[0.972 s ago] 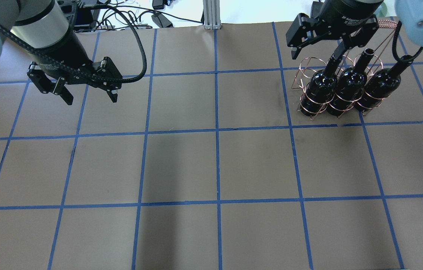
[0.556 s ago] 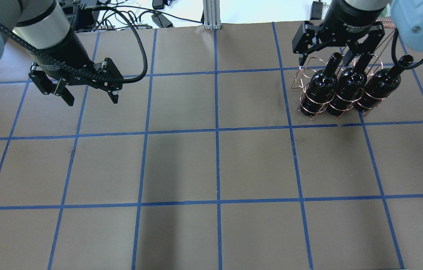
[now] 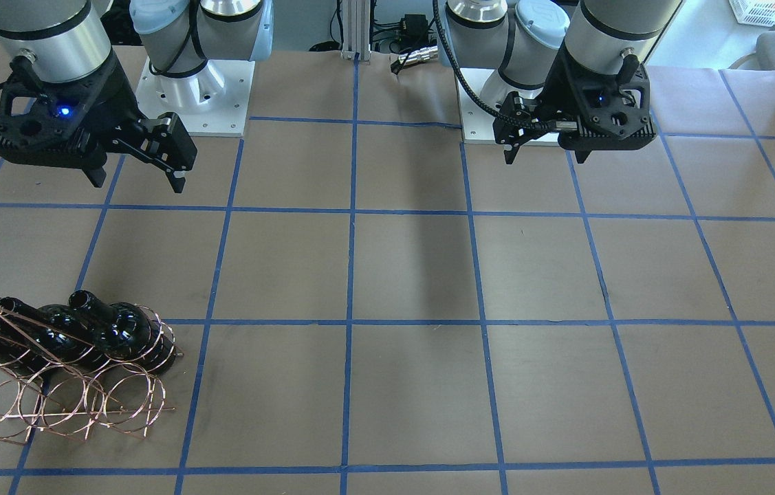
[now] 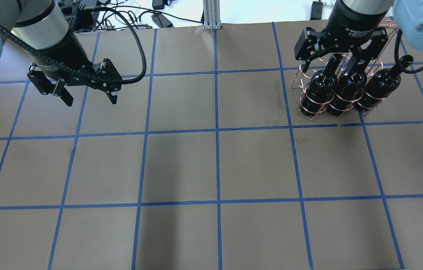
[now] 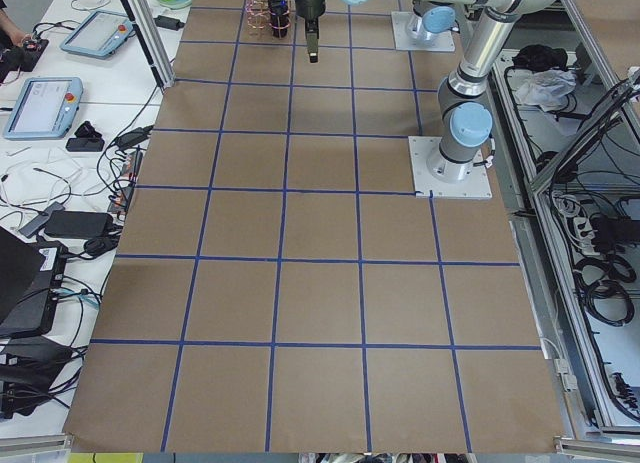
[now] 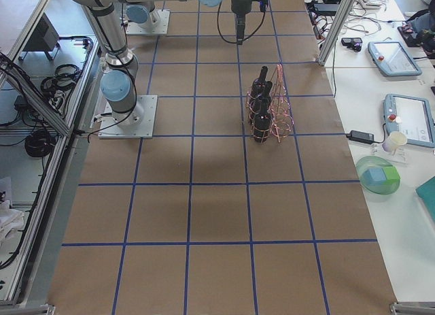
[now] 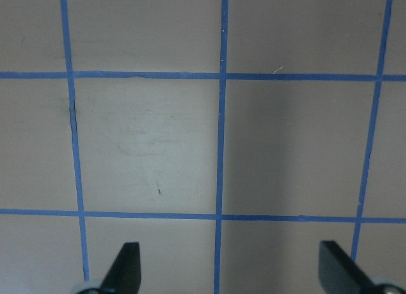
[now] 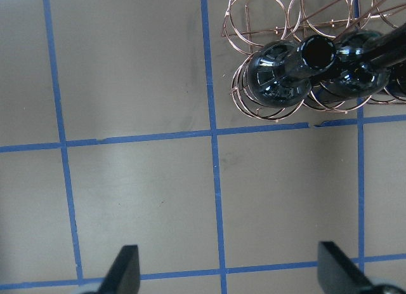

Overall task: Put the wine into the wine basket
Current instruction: 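Raise the open right gripper up away from the rack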

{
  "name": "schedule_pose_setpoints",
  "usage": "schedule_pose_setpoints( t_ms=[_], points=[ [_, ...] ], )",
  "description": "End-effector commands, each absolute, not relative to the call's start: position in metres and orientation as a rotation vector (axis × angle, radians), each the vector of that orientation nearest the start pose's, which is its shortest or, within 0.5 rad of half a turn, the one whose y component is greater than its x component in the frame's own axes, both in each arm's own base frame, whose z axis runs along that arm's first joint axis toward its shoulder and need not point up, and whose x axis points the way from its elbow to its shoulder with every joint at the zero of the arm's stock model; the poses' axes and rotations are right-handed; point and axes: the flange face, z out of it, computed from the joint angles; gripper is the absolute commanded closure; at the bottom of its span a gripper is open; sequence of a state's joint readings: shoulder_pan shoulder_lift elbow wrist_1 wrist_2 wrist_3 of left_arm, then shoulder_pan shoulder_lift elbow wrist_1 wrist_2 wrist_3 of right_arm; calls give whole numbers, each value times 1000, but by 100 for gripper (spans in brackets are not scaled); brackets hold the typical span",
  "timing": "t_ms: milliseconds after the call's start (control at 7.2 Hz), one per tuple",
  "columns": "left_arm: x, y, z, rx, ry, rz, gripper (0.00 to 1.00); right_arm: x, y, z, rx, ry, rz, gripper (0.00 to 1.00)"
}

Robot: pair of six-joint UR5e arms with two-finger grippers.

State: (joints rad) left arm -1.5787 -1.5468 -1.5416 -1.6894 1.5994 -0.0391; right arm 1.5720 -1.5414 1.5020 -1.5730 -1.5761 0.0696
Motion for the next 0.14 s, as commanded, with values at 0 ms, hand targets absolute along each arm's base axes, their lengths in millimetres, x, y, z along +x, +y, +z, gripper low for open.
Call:
schedule_pose_setpoints(
  t_ms=[0],
  points=[
    [-136, -473, 503, -42, 3112, 99, 0, 134, -507, 508, 106, 3141, -60, 0]
  ],
)
